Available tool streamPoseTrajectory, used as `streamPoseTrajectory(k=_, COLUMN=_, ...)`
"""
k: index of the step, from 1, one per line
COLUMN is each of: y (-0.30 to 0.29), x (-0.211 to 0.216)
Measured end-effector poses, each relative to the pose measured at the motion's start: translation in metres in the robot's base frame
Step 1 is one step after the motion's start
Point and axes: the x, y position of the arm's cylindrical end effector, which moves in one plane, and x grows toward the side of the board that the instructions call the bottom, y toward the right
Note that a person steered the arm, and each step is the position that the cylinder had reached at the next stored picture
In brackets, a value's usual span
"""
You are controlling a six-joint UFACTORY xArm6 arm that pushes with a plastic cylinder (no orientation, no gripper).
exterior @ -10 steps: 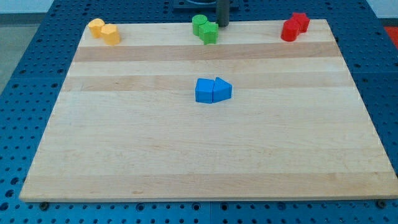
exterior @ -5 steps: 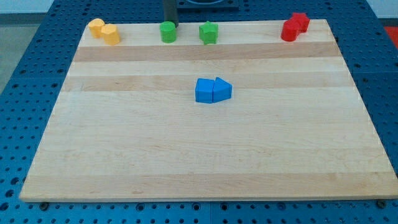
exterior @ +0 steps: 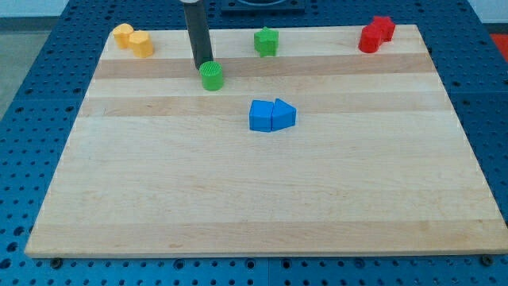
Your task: Place the green circle to the top of blue triangle
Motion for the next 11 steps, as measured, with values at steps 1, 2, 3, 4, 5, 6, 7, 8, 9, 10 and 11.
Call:
streamPoseTrajectory(k=1, y=-0.027, x=0.009)
streamPoseTrajectory(k=2, y=-0.047, x=0.025)
streamPoseTrajectory(k=3, y=-0.035, x=0.03)
streamPoseTrajectory(k=4, y=0.0, x=0.032)
streamPoseTrajectory(k=5, y=0.045, x=0.034)
streamPoseTrajectory(k=6, y=0.055, x=0.031)
streamPoseTrajectory(k=7, y=0.046, x=0.013)
streamPoseTrajectory(k=8, y=0.058, x=0.009)
streamPoseTrajectory(k=9, y=0.094, x=0.009)
streamPoseTrajectory(k=10, y=0.114, x=0.022)
streamPoseTrajectory(k=11, y=0.116, x=0.044)
